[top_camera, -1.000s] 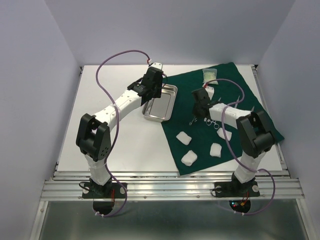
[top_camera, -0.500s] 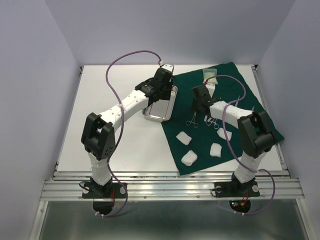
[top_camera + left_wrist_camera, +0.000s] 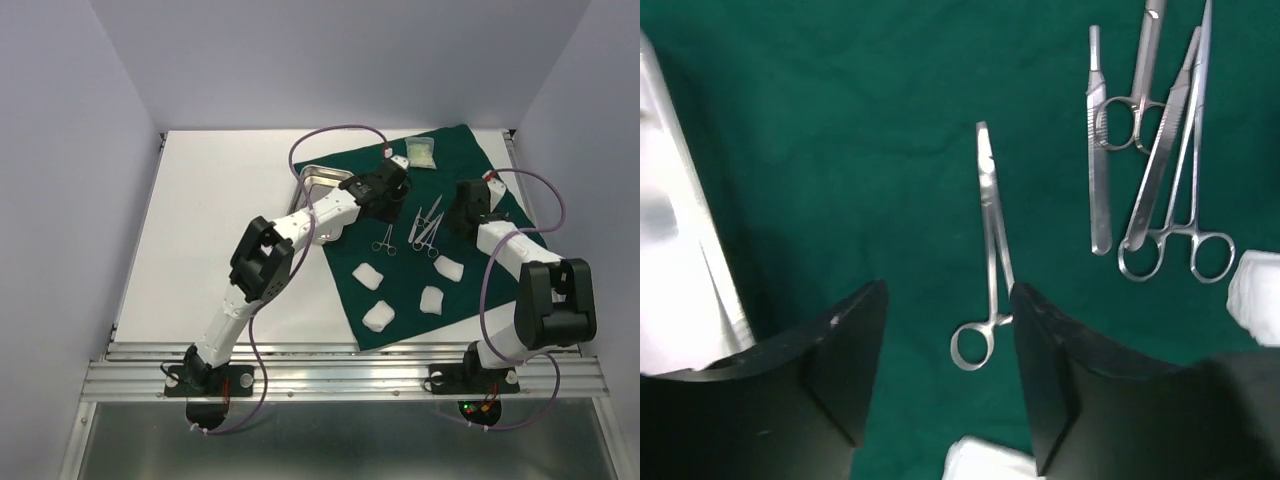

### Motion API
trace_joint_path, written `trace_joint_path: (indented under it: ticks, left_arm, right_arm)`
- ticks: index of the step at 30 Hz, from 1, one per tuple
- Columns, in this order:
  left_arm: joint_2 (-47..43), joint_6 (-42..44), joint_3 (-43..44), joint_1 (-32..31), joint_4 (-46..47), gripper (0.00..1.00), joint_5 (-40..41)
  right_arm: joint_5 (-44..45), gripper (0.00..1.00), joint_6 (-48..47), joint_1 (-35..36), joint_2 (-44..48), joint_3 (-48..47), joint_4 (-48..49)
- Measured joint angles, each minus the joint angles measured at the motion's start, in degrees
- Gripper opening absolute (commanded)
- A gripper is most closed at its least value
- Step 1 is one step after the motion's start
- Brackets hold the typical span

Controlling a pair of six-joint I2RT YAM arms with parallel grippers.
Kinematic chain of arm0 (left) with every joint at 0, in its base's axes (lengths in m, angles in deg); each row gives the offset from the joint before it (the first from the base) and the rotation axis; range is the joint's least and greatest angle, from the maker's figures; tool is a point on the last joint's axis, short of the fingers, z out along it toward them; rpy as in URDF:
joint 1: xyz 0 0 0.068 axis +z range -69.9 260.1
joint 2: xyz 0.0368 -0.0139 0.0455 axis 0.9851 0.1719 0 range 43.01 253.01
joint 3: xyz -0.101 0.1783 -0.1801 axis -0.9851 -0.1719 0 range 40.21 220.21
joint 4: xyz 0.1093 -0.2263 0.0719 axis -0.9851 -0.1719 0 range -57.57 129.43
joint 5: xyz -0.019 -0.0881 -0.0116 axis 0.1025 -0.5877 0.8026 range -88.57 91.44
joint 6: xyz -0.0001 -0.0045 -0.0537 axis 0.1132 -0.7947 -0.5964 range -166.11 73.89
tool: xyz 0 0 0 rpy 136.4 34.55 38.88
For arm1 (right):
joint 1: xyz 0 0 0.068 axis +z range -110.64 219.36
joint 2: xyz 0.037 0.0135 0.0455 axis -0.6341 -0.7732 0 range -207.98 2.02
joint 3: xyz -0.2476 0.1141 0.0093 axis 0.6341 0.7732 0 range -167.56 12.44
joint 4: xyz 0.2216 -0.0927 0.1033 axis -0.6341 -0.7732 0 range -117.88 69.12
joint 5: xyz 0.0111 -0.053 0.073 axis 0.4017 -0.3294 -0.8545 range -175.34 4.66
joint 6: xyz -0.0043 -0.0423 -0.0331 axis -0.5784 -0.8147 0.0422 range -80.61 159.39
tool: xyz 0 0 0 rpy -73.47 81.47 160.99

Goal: Prepare the surgical pack
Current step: Pick up the medical item from the surgical kit.

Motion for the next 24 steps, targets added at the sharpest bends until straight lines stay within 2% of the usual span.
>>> trace_joint_path:
  ticks: [2, 8, 12, 16, 17, 21, 24]
  left_arm:
    - [3.0, -0.1, 3.0, -0.8, -0.5, 0.56, -0.2]
    - [11.8, -0.2, 12.4, -1.9, -2.1, 0.54, -0.4]
    - [13.9, 0.0, 12.8, -2.1, -2.2, 0.53, -0.4]
    - [15.3, 0.3, 12.8, -2.3, -2.3, 0.47, 0.4]
    - [15.7, 0.4, 12.8, -2.6, -2.4, 0.43, 0.7]
    - [16.5, 0.9, 13.4, -3.4, -2.4, 0.39, 2.4]
    - [16.6, 0.9, 13.5, -3.5, -2.5, 0.31, 3.0]
  right_arm:
    - [-0.8, 0.66, -0.4, 0.4, 0.0, 0.7, 0.0]
    - [-1.6, 0.68, -1.4, 0.5, 0.8, 1.0, 0.0]
    - [-1.6, 0.68, -1.5, 0.5, 1.9, 1.5, 0.2]
    - [-1.6, 0.68, -1.4, 0.5, 2.3, 1.8, 0.2]
    - [-1.6, 0.68, -1.4, 0.5, 2.3, 1.8, 0.2]
    - [-1.7, 0.68, -1.4, 0.5, 2.3, 1.9, 0.3]
    - [-2.0, 0.68, -1.4, 0.5, 2.2, 1.9, 0.4]
